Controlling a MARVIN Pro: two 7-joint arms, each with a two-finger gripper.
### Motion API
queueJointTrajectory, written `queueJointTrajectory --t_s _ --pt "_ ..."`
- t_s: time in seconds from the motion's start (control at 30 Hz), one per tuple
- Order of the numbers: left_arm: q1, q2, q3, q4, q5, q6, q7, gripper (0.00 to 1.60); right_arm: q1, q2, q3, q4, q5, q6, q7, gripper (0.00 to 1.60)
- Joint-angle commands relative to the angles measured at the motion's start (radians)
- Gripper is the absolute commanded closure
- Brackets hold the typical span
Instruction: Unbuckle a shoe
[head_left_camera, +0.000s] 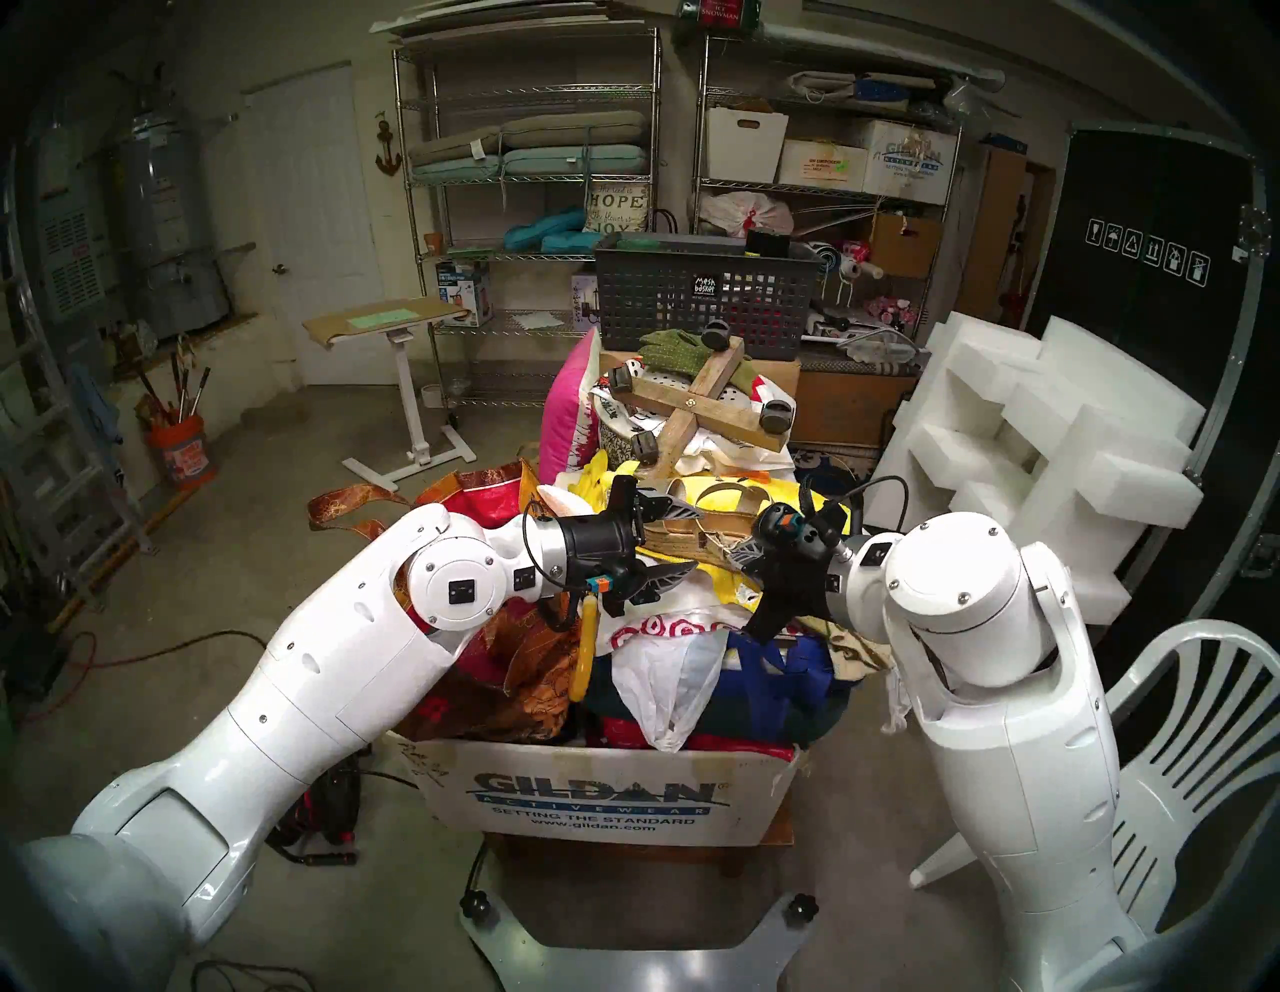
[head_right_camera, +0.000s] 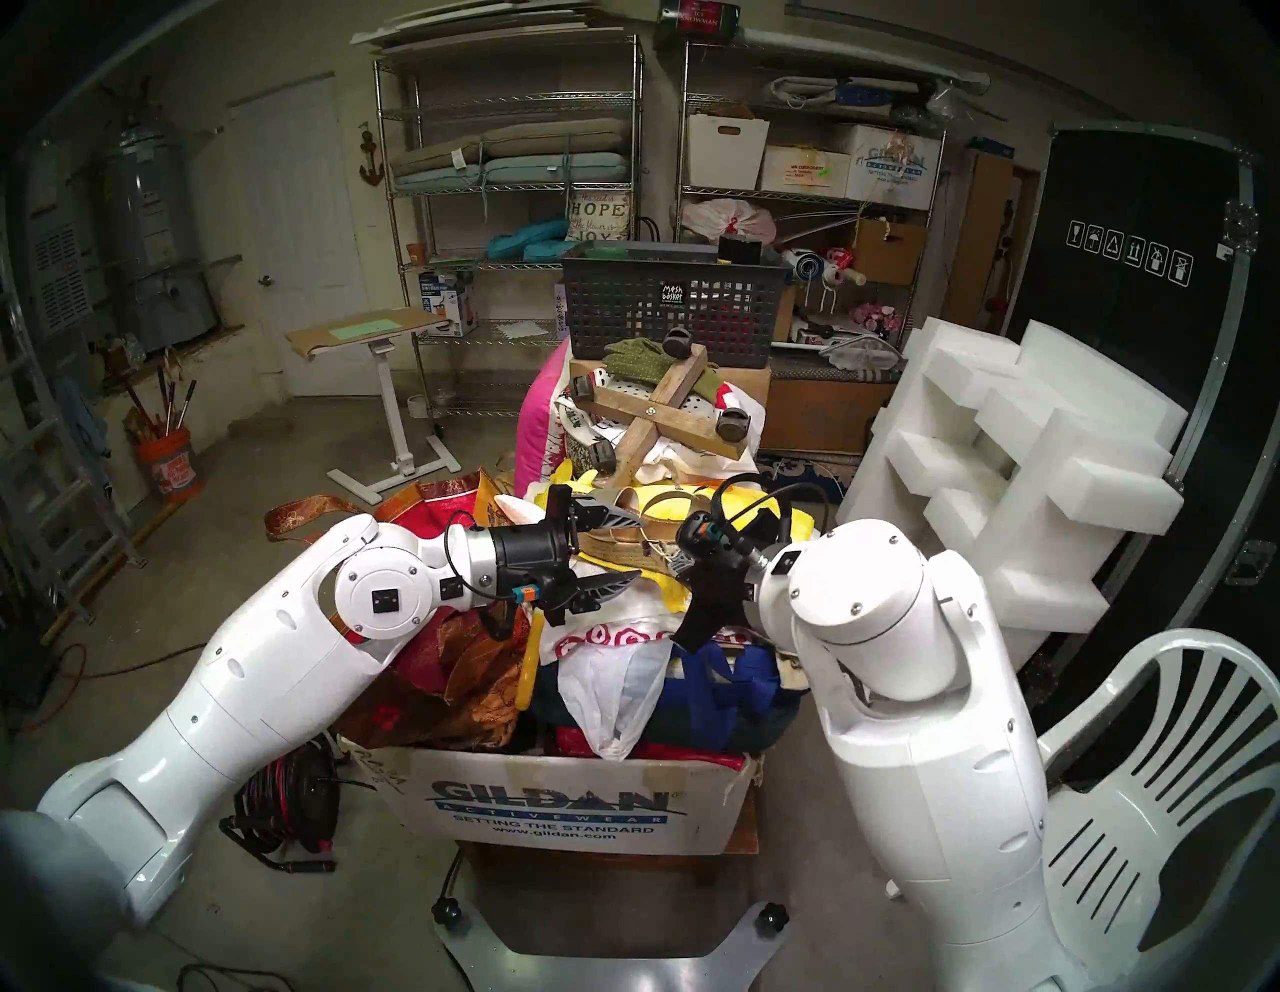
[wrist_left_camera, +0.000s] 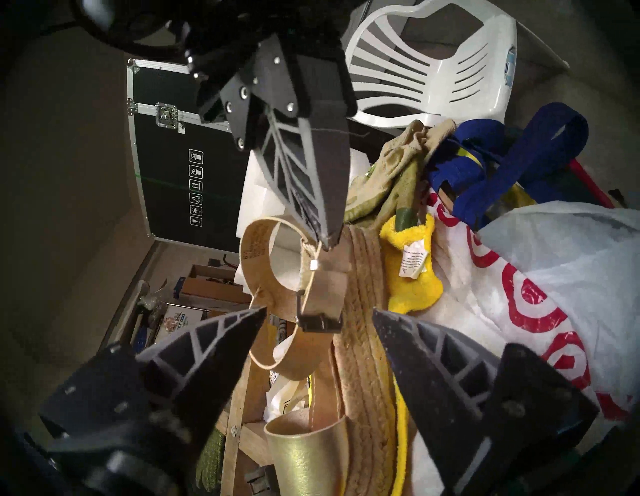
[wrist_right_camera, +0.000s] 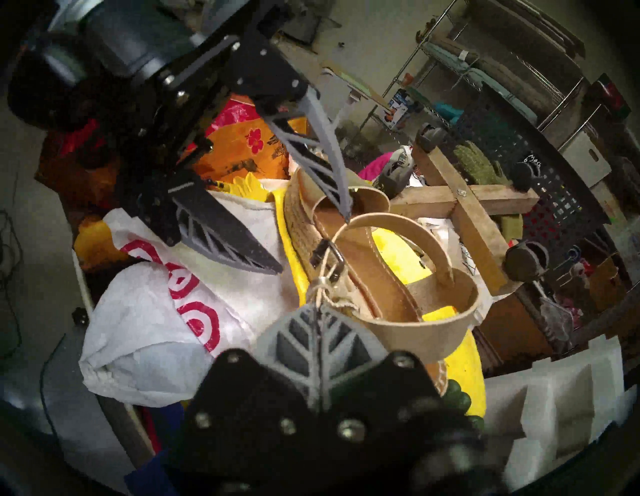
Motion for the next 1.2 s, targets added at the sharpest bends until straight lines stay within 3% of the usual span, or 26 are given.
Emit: queueJointTrajectory --t_s 0.0,0.27,0.67,0.8,1.17 --pt "-0.029 -0.032 0.001 0.005 0.028 -0.007 0.027 0.43 0.057 -0.047 0.037 0.006 0.068 0.023 0.037 1.6" --pt "-0.029 -0.043 -0.008 0.008 0.068 -0.003 0.064 0.8 0.068 -0.033 0.036 0.01 0.103 0.04 0.02 1.6" --pt "-0.028 -0.053 -0.013 0.016 0.084 -0.007 0.08 0.38 0.064 -0.012 0.024 0.005 0.153 0.07 -0.001 1.6" --pt "-0.025 -0.057 -0.018 0.017 0.102 0.004 0.091 0.31 0.061 -0.003 0.027 -0.007 0.173 0.081 -0.01 1.6" --pt "-0.024 -0.052 -0.018 0.024 0.113 -0.002 0.091 0.46 0.063 0.032 0.018 -0.022 0.22 0.103 -0.037 1.6"
